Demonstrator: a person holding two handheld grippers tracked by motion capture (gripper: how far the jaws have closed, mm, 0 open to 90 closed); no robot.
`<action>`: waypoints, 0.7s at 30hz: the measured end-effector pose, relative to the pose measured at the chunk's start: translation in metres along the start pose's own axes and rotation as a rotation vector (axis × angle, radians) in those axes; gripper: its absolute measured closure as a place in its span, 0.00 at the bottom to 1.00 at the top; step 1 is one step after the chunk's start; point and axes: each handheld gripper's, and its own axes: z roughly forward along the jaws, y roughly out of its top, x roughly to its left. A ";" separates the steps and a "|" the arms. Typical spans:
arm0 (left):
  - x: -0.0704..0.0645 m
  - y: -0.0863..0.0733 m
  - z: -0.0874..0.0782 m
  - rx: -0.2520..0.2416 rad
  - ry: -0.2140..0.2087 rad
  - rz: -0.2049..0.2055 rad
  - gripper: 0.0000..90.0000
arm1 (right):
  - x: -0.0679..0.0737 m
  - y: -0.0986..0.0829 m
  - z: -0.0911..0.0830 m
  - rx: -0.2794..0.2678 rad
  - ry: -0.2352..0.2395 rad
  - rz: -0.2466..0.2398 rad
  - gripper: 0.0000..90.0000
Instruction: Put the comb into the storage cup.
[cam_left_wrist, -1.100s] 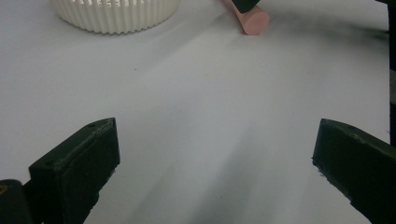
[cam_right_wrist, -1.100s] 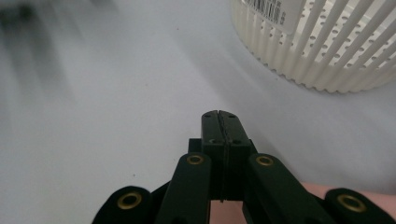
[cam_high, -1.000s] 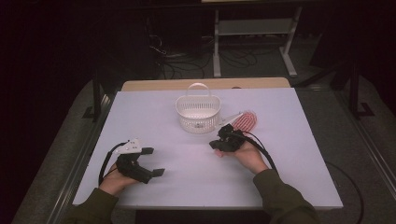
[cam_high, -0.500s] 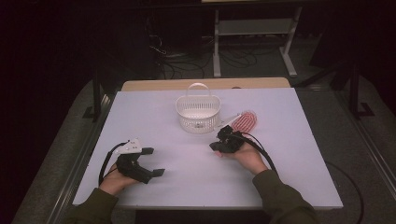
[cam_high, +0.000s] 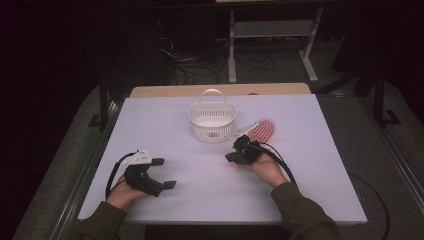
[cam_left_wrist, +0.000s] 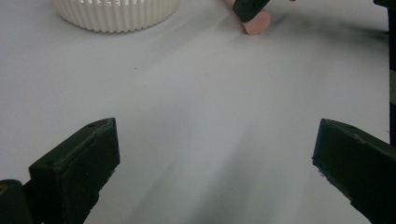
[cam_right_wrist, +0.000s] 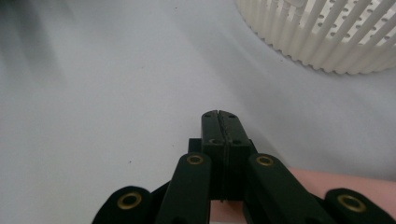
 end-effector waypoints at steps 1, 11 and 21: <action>0.000 0.000 0.000 0.001 0.000 0.000 0.00 | 0.000 0.000 0.000 0.001 0.000 -0.002 0.99; 0.000 0.000 0.000 -0.002 0.001 -0.002 0.00 | 0.002 -0.005 -0.006 0.013 -0.005 -0.007 0.99; 0.000 0.000 0.000 0.000 0.000 -0.002 0.00 | 0.002 -0.011 -0.014 0.020 -0.010 -0.002 0.99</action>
